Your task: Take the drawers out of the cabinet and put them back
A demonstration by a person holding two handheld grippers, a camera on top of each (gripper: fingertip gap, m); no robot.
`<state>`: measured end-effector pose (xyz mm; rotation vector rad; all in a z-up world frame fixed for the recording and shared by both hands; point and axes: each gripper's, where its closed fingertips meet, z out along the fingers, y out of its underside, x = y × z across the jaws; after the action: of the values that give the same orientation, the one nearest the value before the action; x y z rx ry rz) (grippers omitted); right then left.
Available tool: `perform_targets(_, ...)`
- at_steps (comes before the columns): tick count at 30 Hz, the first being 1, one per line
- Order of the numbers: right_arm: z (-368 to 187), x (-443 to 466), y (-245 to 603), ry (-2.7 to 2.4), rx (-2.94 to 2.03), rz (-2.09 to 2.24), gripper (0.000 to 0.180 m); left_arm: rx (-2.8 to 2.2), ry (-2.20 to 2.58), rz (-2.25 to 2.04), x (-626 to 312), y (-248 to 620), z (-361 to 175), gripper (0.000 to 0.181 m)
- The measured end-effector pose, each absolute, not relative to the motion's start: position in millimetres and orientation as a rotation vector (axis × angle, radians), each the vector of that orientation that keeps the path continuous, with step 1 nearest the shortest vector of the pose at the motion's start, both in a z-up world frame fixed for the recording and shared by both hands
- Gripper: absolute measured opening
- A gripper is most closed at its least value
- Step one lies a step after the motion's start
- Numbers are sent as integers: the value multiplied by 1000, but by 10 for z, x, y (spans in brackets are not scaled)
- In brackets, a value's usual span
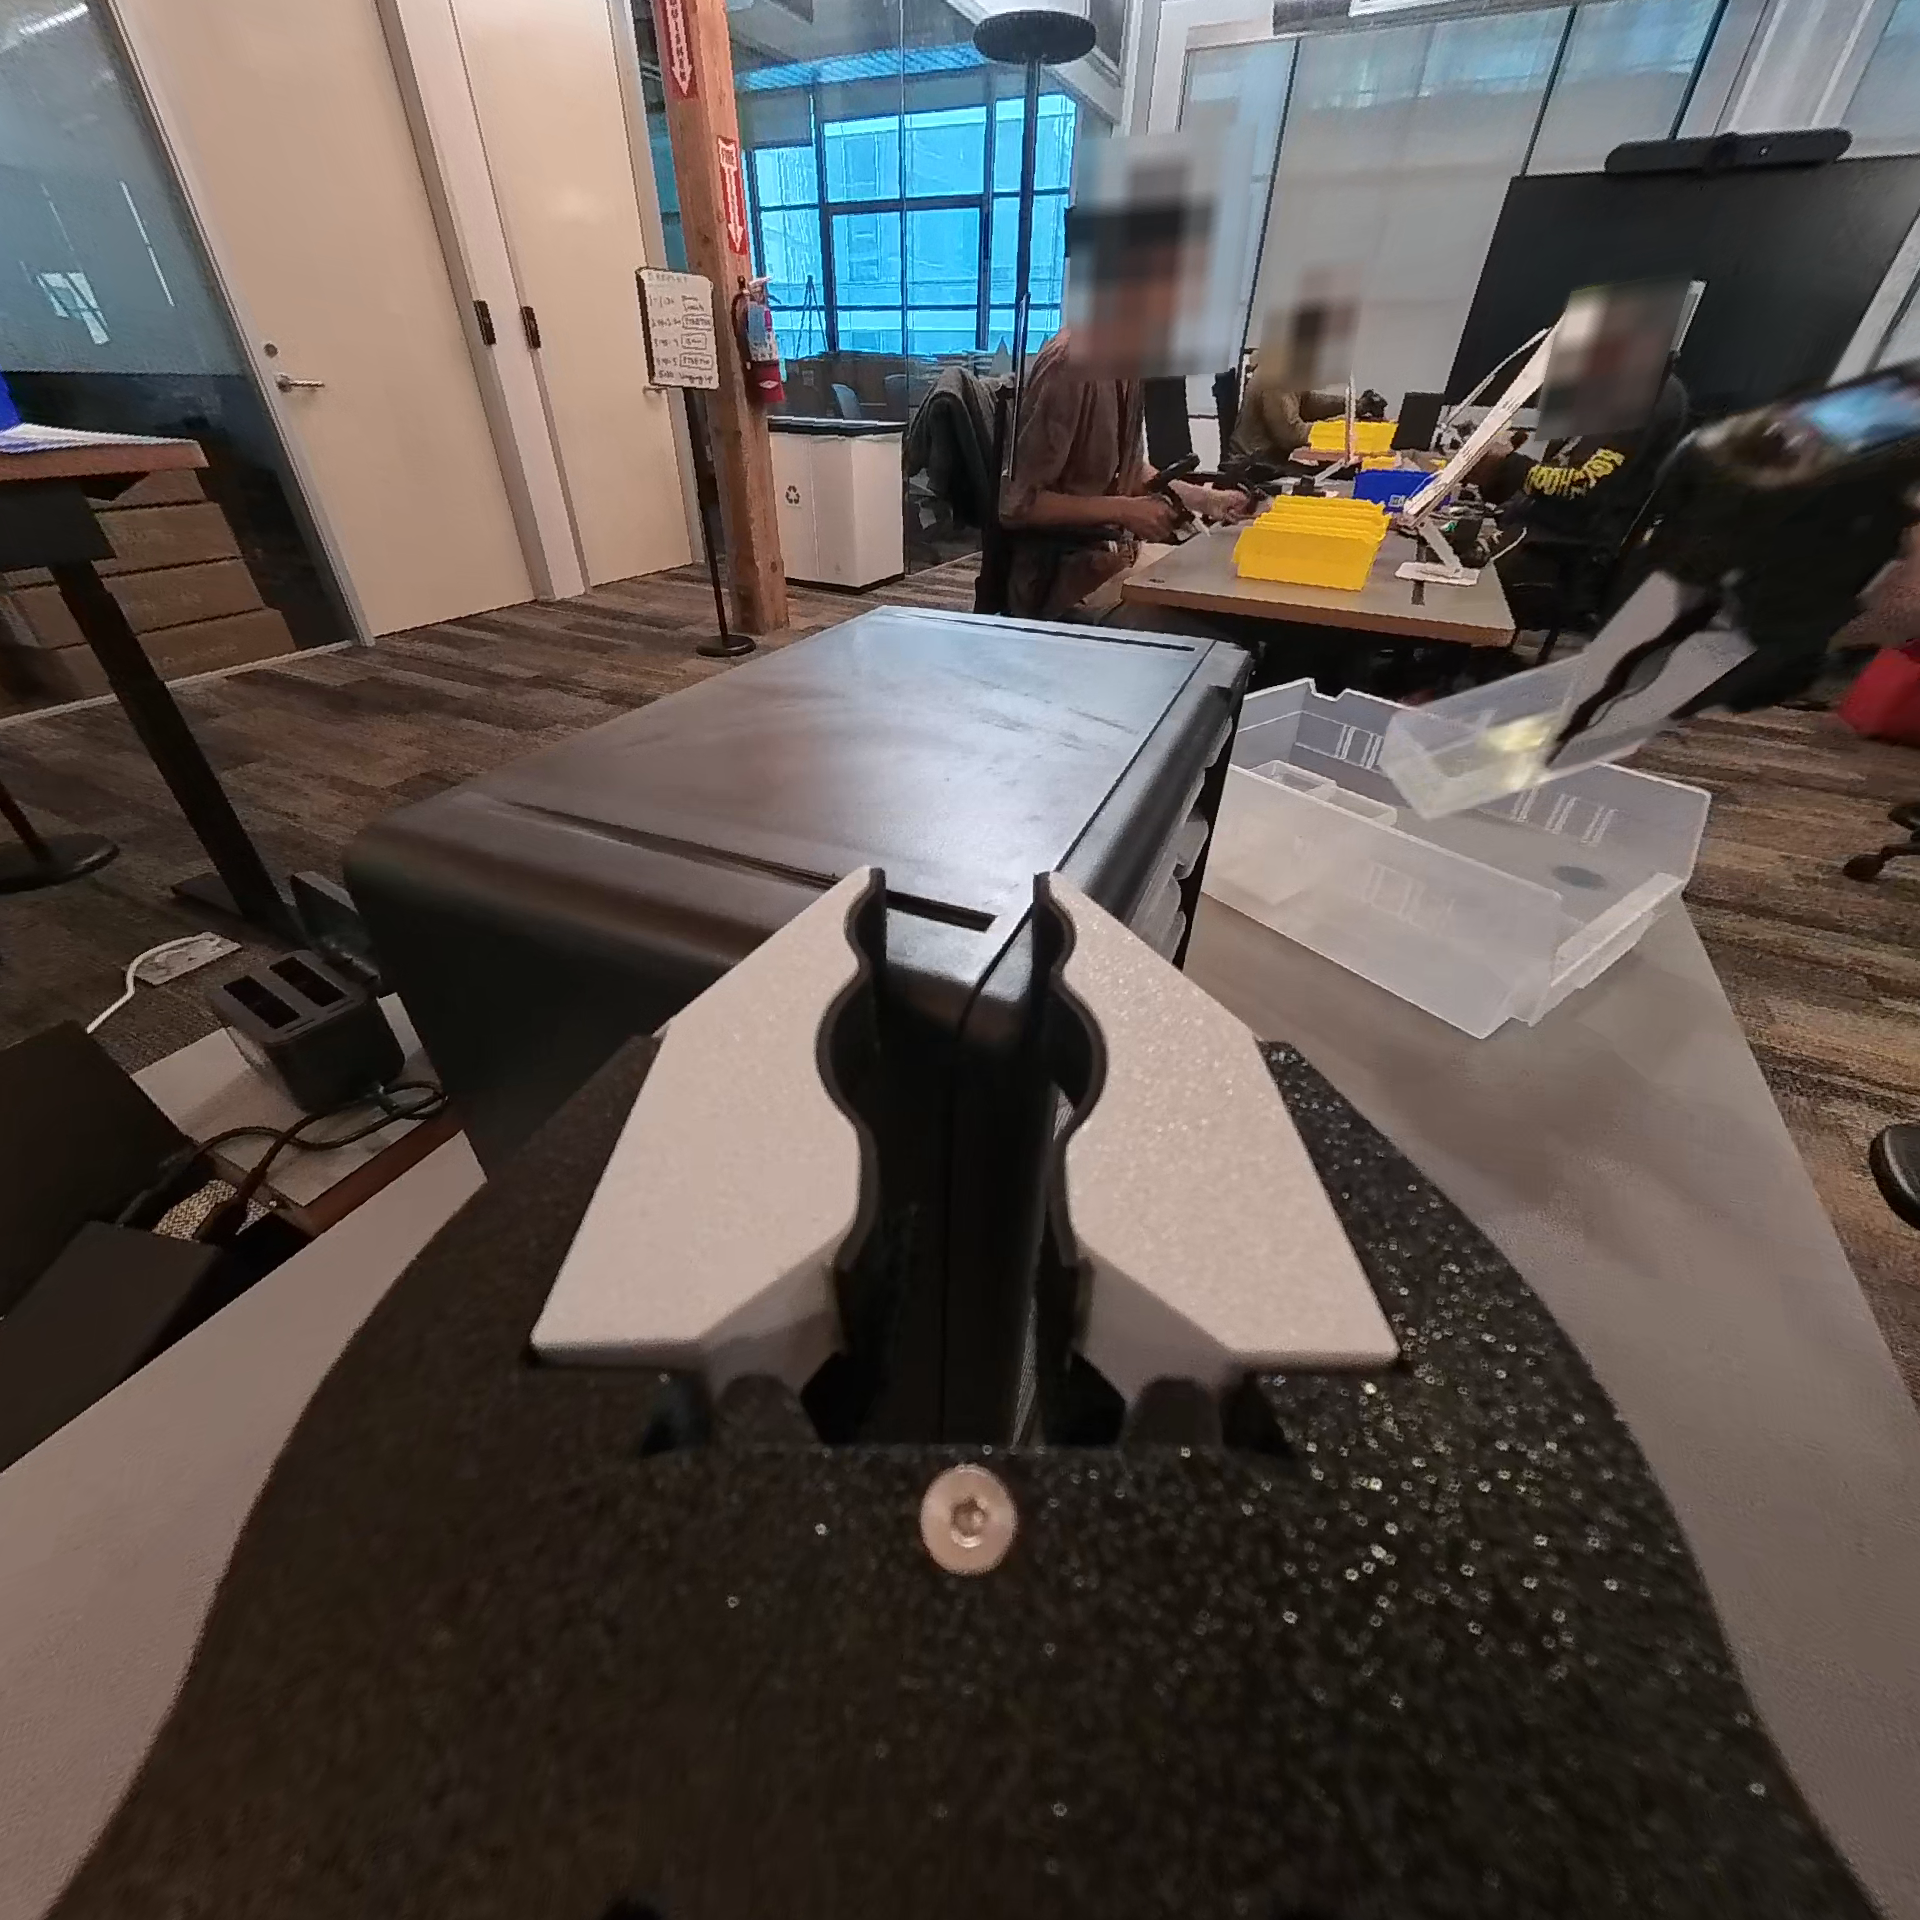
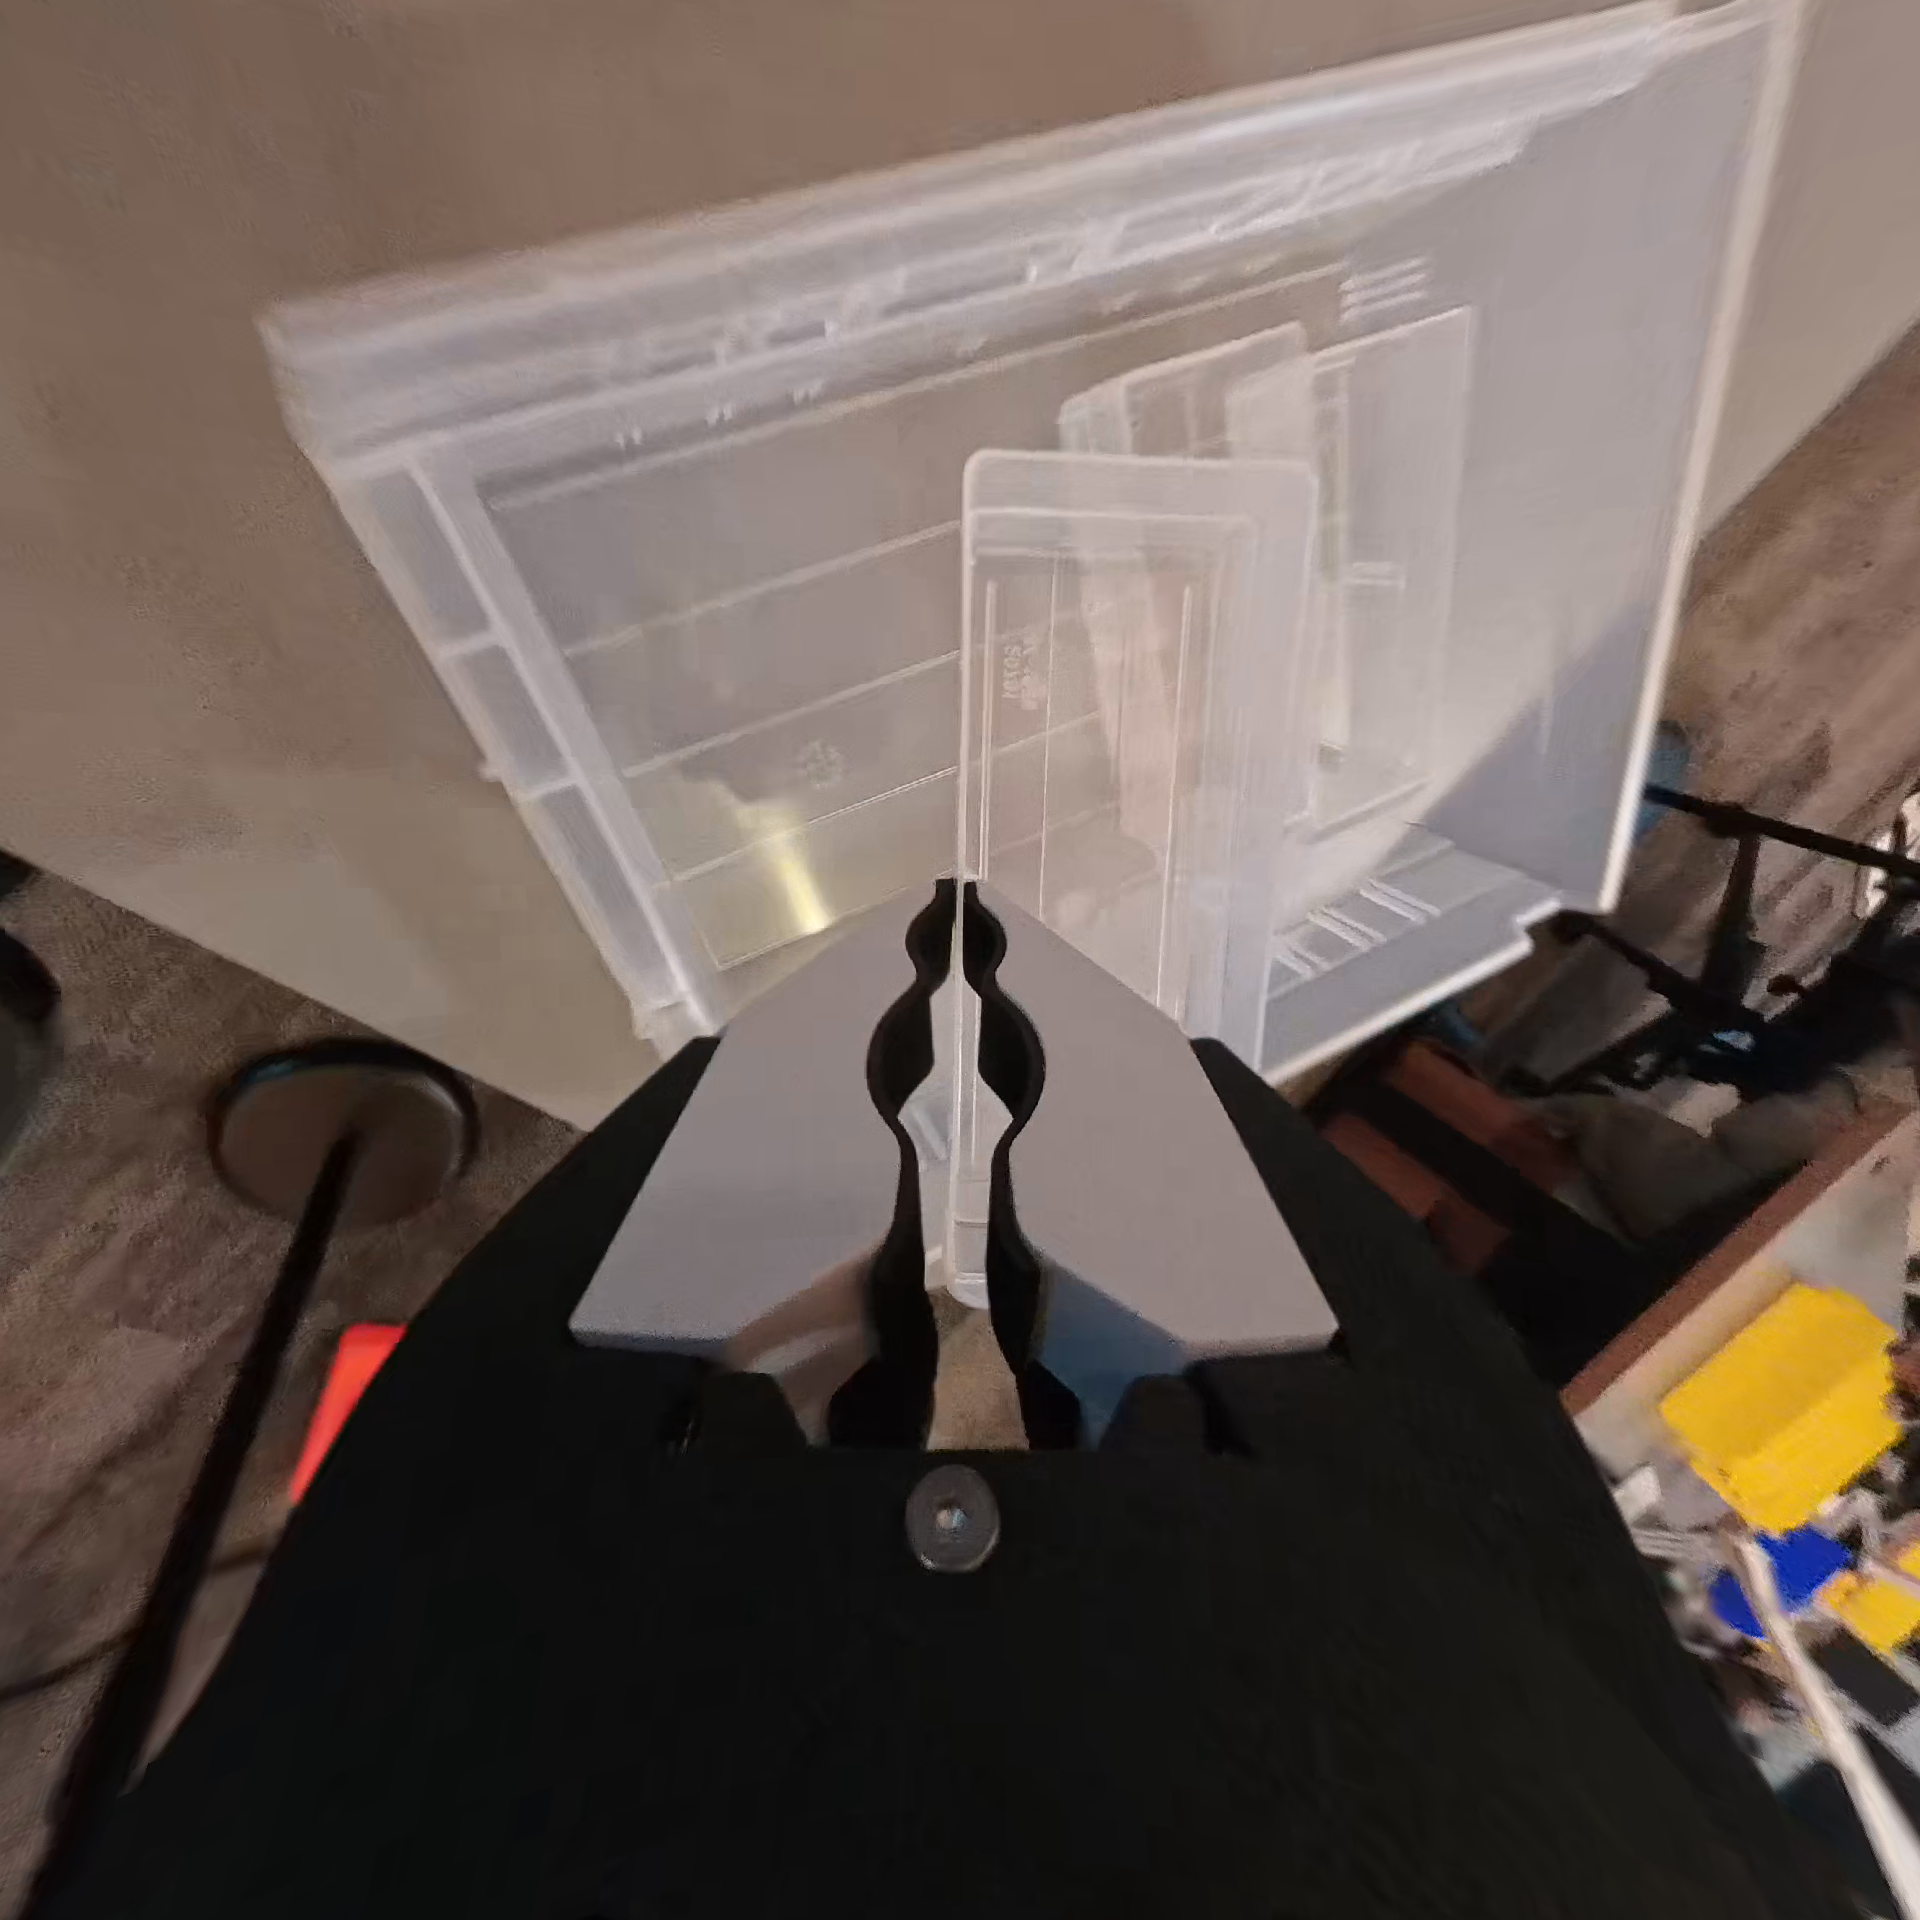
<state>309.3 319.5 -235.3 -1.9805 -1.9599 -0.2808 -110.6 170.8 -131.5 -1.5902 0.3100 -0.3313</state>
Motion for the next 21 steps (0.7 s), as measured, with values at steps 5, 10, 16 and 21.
perform_targets(5,-2962,2940,3194,-2237,-1856,-133,0,-1593,307,-328,-1105,1709,-1315,26)
perform_targets(10,-3309,2884,3342,-2294,-1820,-71,0,-1592,307,-331,-1105,1712,-1315,26)
perform_targets(16,-3330,2827,3536,-2210,-1847,19,0,-1588,307,-337,-1105,1711,-1316,26)
perform_targets(21,-3334,2828,3599,-2211,-1857,-34,0,-1587,304,-342,-1106,1712,-1314,25)
